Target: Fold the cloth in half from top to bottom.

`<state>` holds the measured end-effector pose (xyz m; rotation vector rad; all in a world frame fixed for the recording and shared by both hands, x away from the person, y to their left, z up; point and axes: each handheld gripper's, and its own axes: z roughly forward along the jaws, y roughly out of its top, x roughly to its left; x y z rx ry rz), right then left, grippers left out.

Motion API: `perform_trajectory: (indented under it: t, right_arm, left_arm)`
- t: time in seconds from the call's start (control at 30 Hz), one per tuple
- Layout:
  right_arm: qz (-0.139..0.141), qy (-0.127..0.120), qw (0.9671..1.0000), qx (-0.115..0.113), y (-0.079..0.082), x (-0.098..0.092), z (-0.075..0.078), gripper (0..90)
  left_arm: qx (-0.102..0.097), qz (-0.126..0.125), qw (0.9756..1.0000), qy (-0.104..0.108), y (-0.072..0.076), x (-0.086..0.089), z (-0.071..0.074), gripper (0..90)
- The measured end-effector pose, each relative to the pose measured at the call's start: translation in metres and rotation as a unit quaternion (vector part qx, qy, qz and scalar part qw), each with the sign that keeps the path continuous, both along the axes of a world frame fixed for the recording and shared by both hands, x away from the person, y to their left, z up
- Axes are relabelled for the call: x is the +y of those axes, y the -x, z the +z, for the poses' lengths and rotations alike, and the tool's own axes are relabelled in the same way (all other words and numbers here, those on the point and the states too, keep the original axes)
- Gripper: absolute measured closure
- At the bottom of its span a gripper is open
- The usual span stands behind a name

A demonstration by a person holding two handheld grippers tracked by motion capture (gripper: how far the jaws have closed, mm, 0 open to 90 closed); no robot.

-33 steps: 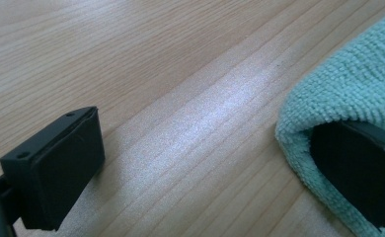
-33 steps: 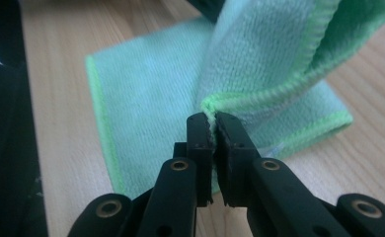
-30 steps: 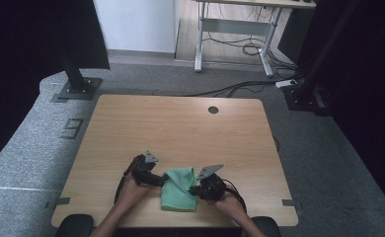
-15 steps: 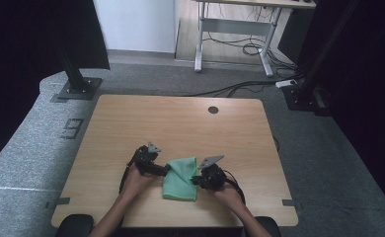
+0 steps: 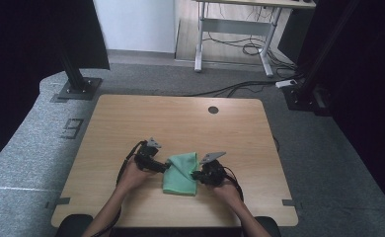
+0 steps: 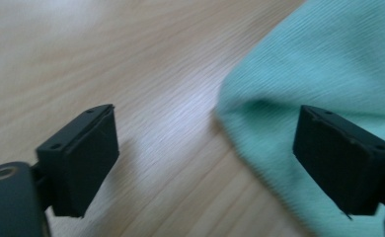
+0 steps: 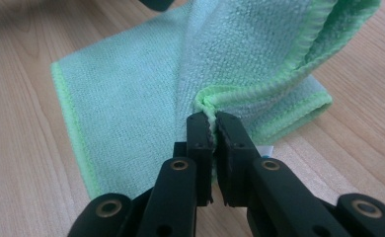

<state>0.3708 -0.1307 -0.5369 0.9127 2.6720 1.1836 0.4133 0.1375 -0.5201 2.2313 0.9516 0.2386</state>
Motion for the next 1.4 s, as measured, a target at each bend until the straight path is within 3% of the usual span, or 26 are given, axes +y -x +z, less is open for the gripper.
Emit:
perform_trajectory:
  t: [0.07,0.23,0.4,0.63,0.73,0.83,1.0,1.2,1.4]
  right_arm:
    - [-0.002,-0.003,1.0,0.001,0.0,-0.001,-0.001,83.9]
    - [-0.006,-0.008,0.9999,0.002,0.001,-0.002,-0.002,83.7]
    - [-0.007,-0.013,0.9999,0.003,0.001,-0.002,-0.002,83.6]
    - [-0.008,-0.014,0.9999,0.003,0.001,-0.003,-0.002,83.4]
    - [-0.008,-0.016,0.9998,0.003,0.001,-0.003,-0.003,83.2]
    - [-0.008,-0.021,0.9997,0.006,0.001,-0.004,-0.003,83.2]
    - [-0.006,-0.025,0.9997,0.004,0.001,-0.005,-0.004,82.6]
    - [-0.002,-0.024,0.9997,-0.005,0.002,-0.005,-0.003,79.5]
    - [0.004,-0.035,0.9994,-0.005,0.003,-0.008,0.001,74.6]
  left_arm:
    - [-0.005,-0.009,0.9999,0.009,-0.003,-0.007,0.01,14.4]
    - [-0.019,-0.032,0.9993,0.006,-0.01,-0.031,0.029,17.3]
    - [-0.019,-0.053,0.9983,0.013,-0.018,-0.06,0.043,21.3]
    - [-0.006,-0.076,0.997,0.014,-0.026,-0.092,0.045,31.3]
    - [0.011,-0.096,0.9952,0.013,-0.026,-0.099,0.042,43.6]
    - [0.021,-0.111,0.9936,0.0,-0.026,-0.102,0.039,58.2]
    - [0.035,-0.115,0.9928,0.0,-0.025,-0.095,0.039,81.8]
    - [0.021,-0.117,0.9929,-0.003,-0.014,-0.083,0.048,84.0]
    - [0.013,-0.111,0.9937,0.011,0.002,-0.063,0.054,83.9]
